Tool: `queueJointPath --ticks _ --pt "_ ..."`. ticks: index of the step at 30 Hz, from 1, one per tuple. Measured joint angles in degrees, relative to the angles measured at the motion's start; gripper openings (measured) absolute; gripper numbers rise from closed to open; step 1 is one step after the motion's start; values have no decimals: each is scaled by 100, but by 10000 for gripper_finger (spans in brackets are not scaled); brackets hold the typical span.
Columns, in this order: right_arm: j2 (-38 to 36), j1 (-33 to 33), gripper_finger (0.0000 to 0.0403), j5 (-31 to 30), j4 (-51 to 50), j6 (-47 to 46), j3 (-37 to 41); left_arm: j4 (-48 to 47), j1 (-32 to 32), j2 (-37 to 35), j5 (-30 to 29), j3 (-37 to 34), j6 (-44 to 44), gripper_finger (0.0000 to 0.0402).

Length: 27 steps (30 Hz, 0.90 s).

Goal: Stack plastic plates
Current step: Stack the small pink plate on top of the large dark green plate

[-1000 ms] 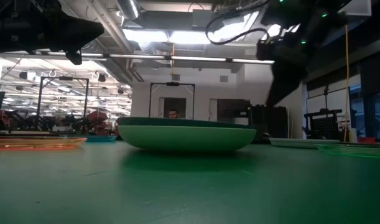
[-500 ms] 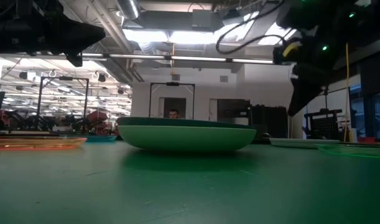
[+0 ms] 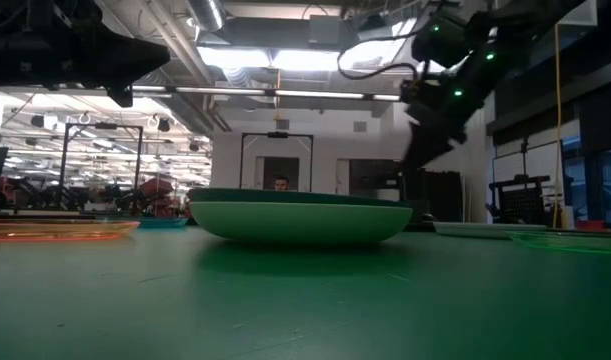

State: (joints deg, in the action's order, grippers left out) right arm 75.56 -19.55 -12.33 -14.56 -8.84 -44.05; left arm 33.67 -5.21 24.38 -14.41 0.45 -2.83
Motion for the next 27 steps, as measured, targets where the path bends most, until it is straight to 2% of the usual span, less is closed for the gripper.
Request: queueJointPath --ticks 5,13,20,23,27 --pt "563 -554 154 506 1180 -200 0 -17 4 0 -63 0 2 34" --pt "1773 -1320 154 1424 2556 -1254 -6 -17 4 0 -177 0 -2 34" --pt "2623 -1554 154 1843 2641 -1537 -511 -17 4 0 -254 0 -7 34" --pt "2928 -1548 154 1811 2415 -1520 -860 -17 4 0 -262 0 -4 34" --pt "3235 -1537 154 1470 1729 -1250 -1379 -17 4 0 -281 0 -7 34"
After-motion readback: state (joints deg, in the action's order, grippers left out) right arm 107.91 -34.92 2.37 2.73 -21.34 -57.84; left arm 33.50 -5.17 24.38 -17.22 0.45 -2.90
